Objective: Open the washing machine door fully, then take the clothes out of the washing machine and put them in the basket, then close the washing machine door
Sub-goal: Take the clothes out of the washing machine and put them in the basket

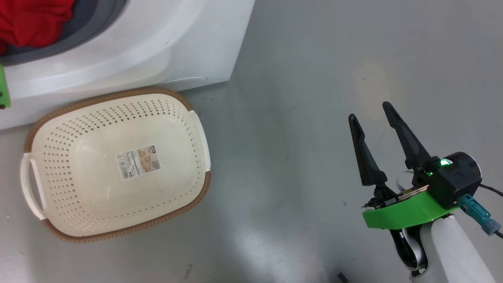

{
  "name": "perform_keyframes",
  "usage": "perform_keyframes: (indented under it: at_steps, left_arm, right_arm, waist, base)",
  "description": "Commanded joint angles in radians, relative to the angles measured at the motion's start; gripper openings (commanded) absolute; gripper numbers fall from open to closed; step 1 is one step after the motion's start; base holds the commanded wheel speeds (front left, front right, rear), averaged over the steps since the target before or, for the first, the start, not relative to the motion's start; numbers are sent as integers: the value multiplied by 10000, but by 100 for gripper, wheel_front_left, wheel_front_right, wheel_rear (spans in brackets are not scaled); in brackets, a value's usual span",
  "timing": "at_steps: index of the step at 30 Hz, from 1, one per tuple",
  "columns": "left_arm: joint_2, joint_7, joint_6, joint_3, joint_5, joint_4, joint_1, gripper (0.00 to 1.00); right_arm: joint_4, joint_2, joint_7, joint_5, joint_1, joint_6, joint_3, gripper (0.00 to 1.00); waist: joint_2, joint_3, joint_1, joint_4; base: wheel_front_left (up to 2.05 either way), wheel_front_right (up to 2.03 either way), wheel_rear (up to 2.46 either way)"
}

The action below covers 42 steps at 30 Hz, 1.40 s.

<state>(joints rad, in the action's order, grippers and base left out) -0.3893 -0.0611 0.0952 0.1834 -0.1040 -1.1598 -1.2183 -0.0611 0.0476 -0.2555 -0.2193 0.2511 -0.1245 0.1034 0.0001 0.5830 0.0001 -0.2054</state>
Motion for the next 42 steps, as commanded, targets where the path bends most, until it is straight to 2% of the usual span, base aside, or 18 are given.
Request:
perform_keyframes:
  at_steps: [1, 6, 7, 8, 9, 17, 22, 29, 34, 42]
  left_arm:
    - [-583, -50, -57, -113, 24, 54, -251, 100]
    - [-639, -242, -103, -37, -26, -300, -355, 100]
    - [-642, -271, -132, -24, -43, -351, -384, 96]
    - [-642, -261, -156, -8, -55, -380, -411, 45]
    - [-644, -240, -182, 10, -67, -405, -431, 0]
    - [-704, 426, -189, 105, -144, -389, -546, 0]
    - [-645, 1083, -115, 131, -222, -246, -599, 0]
    - [-524, 2109, -255, 1, -548, 37, -600, 0]
    - [-516, 2767, -155, 54, -569, 306, -448, 0]
    - [-495, 3178, -114, -49, -767, 1083, 96, 0]
  right_arm:
    - [216, 26, -63, -52, 49, -62, 187, 100]
    - [209, 26, -63, -109, 102, -62, 238, 100]
    - [203, 26, -63, -124, 113, -62, 246, 100]
    - [198, 26, -63, -142, 120, -62, 250, 100]
    - [196, 26, -63, -156, 123, -62, 256, 100]
    - [150, 26, -63, -227, 168, -62, 252, 100]
    - [136, 26, -63, -218, 159, -62, 192, 100]
    - [138, 26, -63, -177, 188, -62, 137, 100]
    - [114, 26, -63, -172, 239, -62, 157, 100]
    - [44, 26, -63, -146, 264, -62, 151, 100]
  waist:
    - [-1, 48, -1, -60]
    - [-1, 127, -1, -139]
    - [-1, 140, -1, -144]
    - [-1, 149, -1, -143]
    - [-1, 156, -1, -143]
    - [-1, 148, -1, -95]
    - [-1, 142, -1, 18]
    - [-1, 137, -1, 225]
    - [-1, 104, -1, 377]
    - [-1, -40, -1, 620]
  base:
    - [0, 0, 0]
    - [0, 0, 0]
    - [0, 0, 0]
    - [0, 0, 0]
    - [0, 0, 0]
    - [0, 0, 0]
    - [0, 0, 0]
    - [0, 0, 0]
    - [0, 0, 0]
    - [0, 0, 0]
